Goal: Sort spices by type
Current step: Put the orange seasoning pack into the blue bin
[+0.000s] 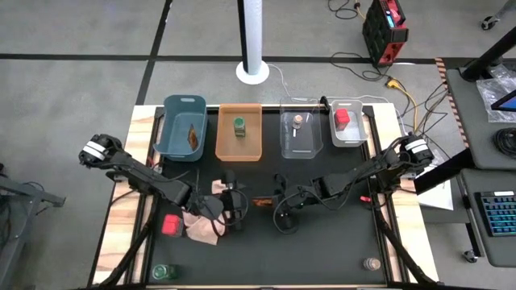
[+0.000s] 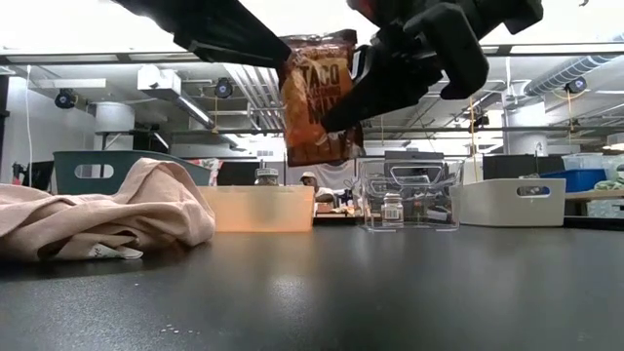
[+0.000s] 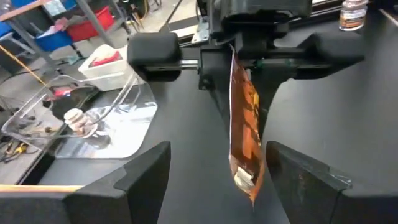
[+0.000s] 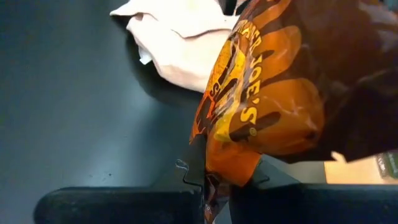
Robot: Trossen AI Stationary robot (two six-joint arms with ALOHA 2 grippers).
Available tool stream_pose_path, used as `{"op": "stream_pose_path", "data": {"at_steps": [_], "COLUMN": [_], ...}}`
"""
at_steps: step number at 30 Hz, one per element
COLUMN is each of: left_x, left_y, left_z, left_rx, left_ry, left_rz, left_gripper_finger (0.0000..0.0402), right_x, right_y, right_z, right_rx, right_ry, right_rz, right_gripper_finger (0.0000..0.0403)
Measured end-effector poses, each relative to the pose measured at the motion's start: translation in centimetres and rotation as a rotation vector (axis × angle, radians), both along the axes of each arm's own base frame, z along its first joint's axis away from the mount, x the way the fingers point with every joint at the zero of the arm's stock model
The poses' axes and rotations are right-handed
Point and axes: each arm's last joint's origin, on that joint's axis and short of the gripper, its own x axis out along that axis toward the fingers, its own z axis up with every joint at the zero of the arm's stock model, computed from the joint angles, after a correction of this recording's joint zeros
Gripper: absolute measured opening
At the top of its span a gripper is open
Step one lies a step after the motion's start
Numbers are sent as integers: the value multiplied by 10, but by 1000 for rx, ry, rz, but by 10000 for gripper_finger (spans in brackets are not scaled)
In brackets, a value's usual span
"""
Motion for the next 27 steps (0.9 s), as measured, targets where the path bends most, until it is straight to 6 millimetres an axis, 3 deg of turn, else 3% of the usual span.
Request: {"op": "stream_pose_path", "data": {"at_steps": [6, 9, 12, 15, 16, 27], "left_x": [8, 9, 10, 11, 11, 8], "left_y": [8, 8, 8, 8, 8, 8], "left_z": [4, 5, 4, 3, 3, 3], "left_rx": [-63, -37, -6, 9, 6, -11], "left_ry": [-28, -38, -39, -32, -35, -70], "left_rz": [-92, -104, -101, -105, -102, 65], "left_gripper_finger": [245, 219, 148, 40, 21, 0], "right_x": [3, 3, 3, 4, 5, 4], "right_y": [-1, -1, -2, -5, -6, -9], "right_z": [4, 4, 4, 4, 4, 13], "right_rx": [-46, -60, -66, -67, -66, 113], "right_ry": [-47, -46, -47, -47, -50, -92], "right_rz": [35, 44, 46, 37, 29, -92], "right_gripper_finger": [24, 24, 24, 38, 44, 119]}}
